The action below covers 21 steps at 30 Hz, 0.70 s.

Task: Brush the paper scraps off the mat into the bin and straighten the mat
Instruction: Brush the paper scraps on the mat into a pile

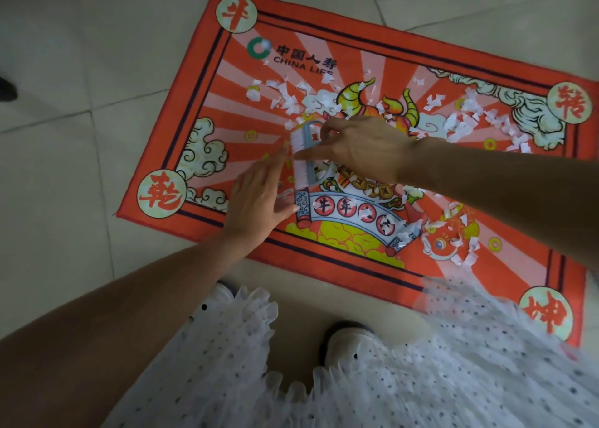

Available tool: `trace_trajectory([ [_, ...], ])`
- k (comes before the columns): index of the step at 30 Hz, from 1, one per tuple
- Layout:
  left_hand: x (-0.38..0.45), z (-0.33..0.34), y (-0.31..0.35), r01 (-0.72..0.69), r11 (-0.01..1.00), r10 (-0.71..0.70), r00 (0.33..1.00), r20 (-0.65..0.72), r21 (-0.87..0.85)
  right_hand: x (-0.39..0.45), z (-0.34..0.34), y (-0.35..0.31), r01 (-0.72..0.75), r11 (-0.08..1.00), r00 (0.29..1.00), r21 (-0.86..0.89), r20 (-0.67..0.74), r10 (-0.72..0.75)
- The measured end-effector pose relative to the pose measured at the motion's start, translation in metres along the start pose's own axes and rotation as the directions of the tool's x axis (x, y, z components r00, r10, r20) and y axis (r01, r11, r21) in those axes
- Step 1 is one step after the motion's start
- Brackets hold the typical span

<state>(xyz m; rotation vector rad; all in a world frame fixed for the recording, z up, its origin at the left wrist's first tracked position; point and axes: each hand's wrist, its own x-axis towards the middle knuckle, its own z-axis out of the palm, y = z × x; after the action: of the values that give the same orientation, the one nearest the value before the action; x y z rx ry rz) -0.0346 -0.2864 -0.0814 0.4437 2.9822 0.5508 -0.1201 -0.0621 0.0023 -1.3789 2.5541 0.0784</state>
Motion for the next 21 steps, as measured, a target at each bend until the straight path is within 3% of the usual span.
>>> trace_trajectory([
  [3, -0.001, -0.001, 0.002, 0.004, 1.0, -0.004, 1.0, -0.005, -0.007, 0.001, 0.001, 0.001, -0.003, 0.998, 1.0, -0.065, -0.017, 0.001],
  [7, -0.001, -0.002, 0.002, 0.0, 1.0, 0.0, 1.0, -0.004, 0.01, 0.003, -0.004, -0.003, 0.011, 1.0, 0.999, -0.028, 0.032, -0.011],
  [16, 0.004, 0.002, 0.003, -0.039, 0.999, 0.038, 0.999, 0.029, 0.037, -0.002, -0.017, -0.004, -0.141, 0.962, 0.973, -0.233, 0.147, 0.178],
  [21, 0.006, 0.006, 0.002, -0.035, 0.999, 0.034, 0.998, 0.051, 0.02, -0.009, -0.027, 0.002, -0.141, 0.944, 0.955, -0.299, 0.209, 0.209],
])
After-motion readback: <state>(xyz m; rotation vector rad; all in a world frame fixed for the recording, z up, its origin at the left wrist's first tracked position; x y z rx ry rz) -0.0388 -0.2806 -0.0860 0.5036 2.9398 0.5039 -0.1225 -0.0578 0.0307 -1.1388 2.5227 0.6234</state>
